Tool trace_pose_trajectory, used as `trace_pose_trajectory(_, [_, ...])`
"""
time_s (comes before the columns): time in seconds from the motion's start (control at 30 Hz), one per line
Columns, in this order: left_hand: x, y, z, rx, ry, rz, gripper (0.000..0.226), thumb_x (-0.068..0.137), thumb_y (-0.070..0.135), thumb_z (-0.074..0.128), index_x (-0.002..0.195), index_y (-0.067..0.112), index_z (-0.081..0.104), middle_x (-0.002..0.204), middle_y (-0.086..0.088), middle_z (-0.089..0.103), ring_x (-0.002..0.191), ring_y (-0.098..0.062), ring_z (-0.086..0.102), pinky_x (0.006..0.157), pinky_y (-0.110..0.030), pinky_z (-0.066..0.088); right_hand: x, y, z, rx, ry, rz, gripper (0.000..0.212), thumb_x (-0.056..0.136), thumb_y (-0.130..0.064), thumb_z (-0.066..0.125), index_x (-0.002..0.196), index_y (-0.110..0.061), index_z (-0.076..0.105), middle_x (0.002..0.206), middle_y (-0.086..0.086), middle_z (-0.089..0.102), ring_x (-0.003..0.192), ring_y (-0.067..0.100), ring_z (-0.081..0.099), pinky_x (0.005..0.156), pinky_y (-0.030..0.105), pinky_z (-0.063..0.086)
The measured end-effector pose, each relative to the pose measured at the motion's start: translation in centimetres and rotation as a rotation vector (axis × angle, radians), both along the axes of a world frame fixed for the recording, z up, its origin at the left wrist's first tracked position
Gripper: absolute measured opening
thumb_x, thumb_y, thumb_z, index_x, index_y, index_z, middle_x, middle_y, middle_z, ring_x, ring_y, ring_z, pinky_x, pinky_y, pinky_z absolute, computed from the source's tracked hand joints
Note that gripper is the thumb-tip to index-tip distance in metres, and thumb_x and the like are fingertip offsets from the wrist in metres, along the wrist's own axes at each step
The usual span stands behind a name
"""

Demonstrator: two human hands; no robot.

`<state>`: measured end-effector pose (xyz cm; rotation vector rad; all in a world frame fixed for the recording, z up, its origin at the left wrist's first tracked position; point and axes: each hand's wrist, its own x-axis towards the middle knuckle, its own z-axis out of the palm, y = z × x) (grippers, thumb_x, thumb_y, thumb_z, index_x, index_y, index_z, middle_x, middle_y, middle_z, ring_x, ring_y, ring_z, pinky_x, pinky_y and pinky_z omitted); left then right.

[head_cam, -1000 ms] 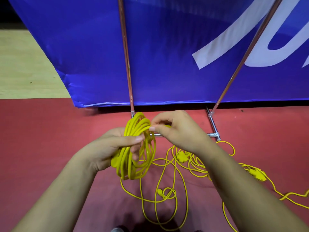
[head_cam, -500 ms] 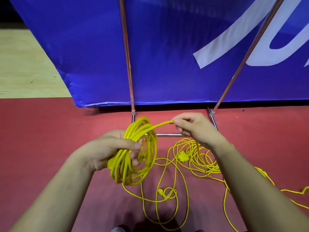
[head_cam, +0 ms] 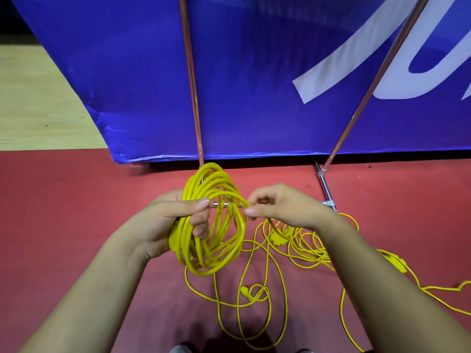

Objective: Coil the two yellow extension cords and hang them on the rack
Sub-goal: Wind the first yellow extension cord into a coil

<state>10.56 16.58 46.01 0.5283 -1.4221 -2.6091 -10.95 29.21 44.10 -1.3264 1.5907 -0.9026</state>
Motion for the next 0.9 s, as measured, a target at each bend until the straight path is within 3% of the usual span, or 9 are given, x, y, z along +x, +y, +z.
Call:
trace_pose_trajectory(0.1, [0.4, -0.6, -0.1, -0.024, -0.023, -0.015, 0.062, 0.063, 0.028, 0.086, 0.101, 0.0, 0.045, 0.053, -0.004, 0.047, 0.045, -0.019, 0.048, 0.054, -0.03, 0.044, -1.0, 0.8, -1.8, 0.07, -0.092, -0.088, 0.003, 0.091, -0.008, 0.063, 0.091, -0.011, 0.063, 0.07, 0.005, 0.065, 0.063, 0.016, 0.058, 0.065, 0.03, 0.044])
trace_pose_trajectory(0.17, [0.7, -0.8, 0.0, -0.097, -0.095, -0.087, 0.063, 0.062, 0.032, 0.087, 0.099, -0.003, 0.05, 0.056, -0.008, 0.052, 0.048, -0.021, 0.051, 0.056, -0.032, 0.043, -1.3, 0.7, -1.8, 0.021, -0.214, -0.23, 0.006, 0.091, -0.005, 0.063, 0.091, -0.011, 0.063, 0.059, 0.004, 0.057, 0.047, 0.013, 0.046, 0.05, 0.025, 0.035])
trace_pose_trajectory(0.23, [0.8, -0.6, 0.2, -0.177, -0.176, -0.141, 0.065, 0.055, 0.038, 0.089, 0.092, -0.003, 0.055, 0.06, -0.009, 0.056, 0.051, -0.022, 0.055, 0.057, -0.031, 0.045, -1.5, 0.2, -1.2, -0.06, -0.285, -0.347, 0.008, 0.088, -0.003, 0.064, 0.09, -0.011, 0.067, 0.055, 0.004, 0.051, 0.045, 0.01, 0.037, 0.045, 0.021, 0.026])
trace_pose_trajectory(0.33, [0.7, 0.2, 0.4, -0.327, -0.308, -0.125, 0.067, 0.038, 0.047, 0.09, 0.083, 0.006, 0.062, 0.061, -0.003, 0.063, 0.053, -0.017, 0.061, 0.058, -0.031, 0.047, -1.6, -0.3, -0.2, -0.13, -0.128, -0.376, 0.007, 0.085, -0.005, 0.069, 0.087, -0.011, 0.073, 0.055, 0.001, 0.052, 0.05, 0.008, 0.042, 0.047, 0.017, 0.032])
trace_pose_trajectory(0.4, [0.5, 0.4, 0.1, -0.353, -0.332, -0.111, 0.058, 0.044, 0.046, 0.083, 0.082, 0.007, 0.062, 0.06, -0.003, 0.063, 0.053, -0.017, 0.061, 0.061, -0.033, 0.045, -1.6, -0.2, 0.3, -0.141, 0.003, -0.362, 0.007, 0.084, -0.006, 0.071, 0.084, -0.013, 0.074, 0.055, -0.003, 0.055, 0.052, 0.004, 0.047, 0.052, 0.016, 0.038])
trace_pose_trajectory(0.53, [0.5, 0.1, -0.7, -0.272, -0.305, -0.075, 0.035, 0.068, 0.041, 0.072, 0.08, 0.009, 0.067, 0.065, -0.007, 0.063, 0.056, -0.02, 0.062, 0.064, -0.035, 0.046, 0.2, -0.6, 1.6, -0.161, 0.075, -0.263, 0.006, 0.083, -0.008, 0.073, 0.082, -0.013, 0.076, 0.064, -0.006, 0.063, 0.059, 0.002, 0.051, 0.059, 0.018, 0.041])
trace_pose_trajectory(0.63, [0.0, 0.2, -0.7, -0.159, -0.217, -0.103, 0.026, 0.073, 0.032, 0.073, 0.08, 0.008, 0.064, 0.059, -0.005, 0.056, 0.05, -0.02, 0.056, 0.057, -0.031, 0.047, 3.1, -1.3, 2.1, -0.222, 0.101, -0.145, 0.007, 0.083, -0.006, 0.072, 0.087, -0.01, 0.075, 0.076, 0.001, 0.072, 0.067, 0.002, 0.059, 0.066, 0.021, 0.049])
trace_pose_trajectory(0.77, [-0.2, 0.2, -0.2, -0.043, -0.056, -0.032, 0.048, 0.067, 0.03, 0.083, 0.089, 0.003, 0.05, 0.054, -0.002, 0.045, 0.045, -0.017, 0.045, 0.052, -0.029, 0.046, 2.7, -1.5, 0.5, -0.18, 0.023, -0.15, 0.013, 0.081, -0.01, 0.075, 0.089, -0.017, 0.068, 0.074, 0.009, 0.064, 0.069, 0.014, 0.055, 0.066, 0.035, 0.047])
trace_pose_trajectory(0.9, [0.2, -0.2, 0.0, 0.016, 0.022, 0.011, 0.052, 0.066, 0.027, 0.084, 0.094, 0.003, 0.047, 0.052, -0.001, 0.044, 0.043, -0.017, 0.044, 0.053, -0.029, 0.046, 1.6, -0.8, -1.5, -0.011, 0.235, -0.172, 0.016, 0.082, -0.024, 0.076, 0.078, -0.013, 0.066, 0.054, -0.011, 0.041, 0.05, 0.001, 0.036, 0.052, 0.017, 0.03])
